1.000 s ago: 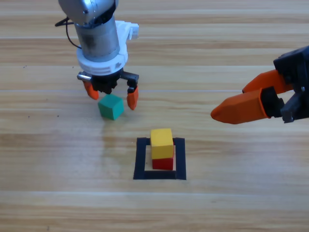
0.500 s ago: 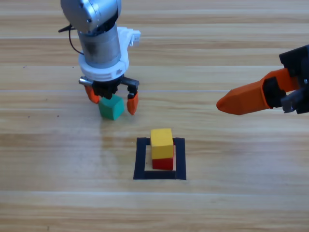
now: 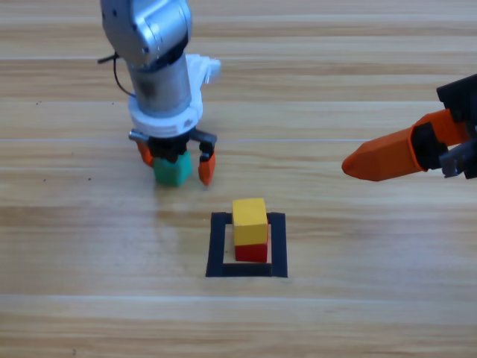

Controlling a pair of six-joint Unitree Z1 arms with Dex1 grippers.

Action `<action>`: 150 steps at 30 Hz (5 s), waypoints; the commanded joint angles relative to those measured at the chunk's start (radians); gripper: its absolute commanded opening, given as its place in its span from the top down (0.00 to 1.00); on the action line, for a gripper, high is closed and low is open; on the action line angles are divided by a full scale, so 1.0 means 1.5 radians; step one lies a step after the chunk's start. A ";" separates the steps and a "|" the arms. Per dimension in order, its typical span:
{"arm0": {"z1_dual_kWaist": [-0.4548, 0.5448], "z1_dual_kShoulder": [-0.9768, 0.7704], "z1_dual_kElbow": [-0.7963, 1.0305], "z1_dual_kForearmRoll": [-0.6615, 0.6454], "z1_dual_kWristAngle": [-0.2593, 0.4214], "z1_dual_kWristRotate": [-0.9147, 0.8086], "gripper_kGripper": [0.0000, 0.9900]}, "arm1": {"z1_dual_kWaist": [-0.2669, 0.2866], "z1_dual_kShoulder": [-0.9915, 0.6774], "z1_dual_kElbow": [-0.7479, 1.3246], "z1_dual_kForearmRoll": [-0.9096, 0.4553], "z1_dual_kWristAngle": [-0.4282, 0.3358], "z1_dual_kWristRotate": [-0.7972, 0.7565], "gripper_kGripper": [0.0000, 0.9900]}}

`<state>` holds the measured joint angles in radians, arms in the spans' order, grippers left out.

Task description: Stack the blocks in the rectangular block: red at the bottom, yellow in the middle, green on top

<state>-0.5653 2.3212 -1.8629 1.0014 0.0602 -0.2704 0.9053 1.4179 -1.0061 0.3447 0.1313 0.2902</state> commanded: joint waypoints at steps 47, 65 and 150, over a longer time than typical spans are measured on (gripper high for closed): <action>-0.086 -0.079 -0.227 0.251 -0.021 -0.202 1.00 | -0.011 -0.044 0.008 0.018 -0.010 0.032 0.00; -0.213 -0.096 -0.220 0.274 -0.039 -0.202 1.00 | -0.011 -0.023 -0.051 0.056 -0.010 0.003 0.00; -0.257 -0.009 -0.205 0.273 0.018 -0.440 1.00 | -0.011 -0.049 0.030 0.085 0.017 -0.139 0.00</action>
<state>-0.9517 2.2639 -2.1892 1.4062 0.0747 -0.9436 0.9043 1.3688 -1.0002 0.4495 0.1378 0.0920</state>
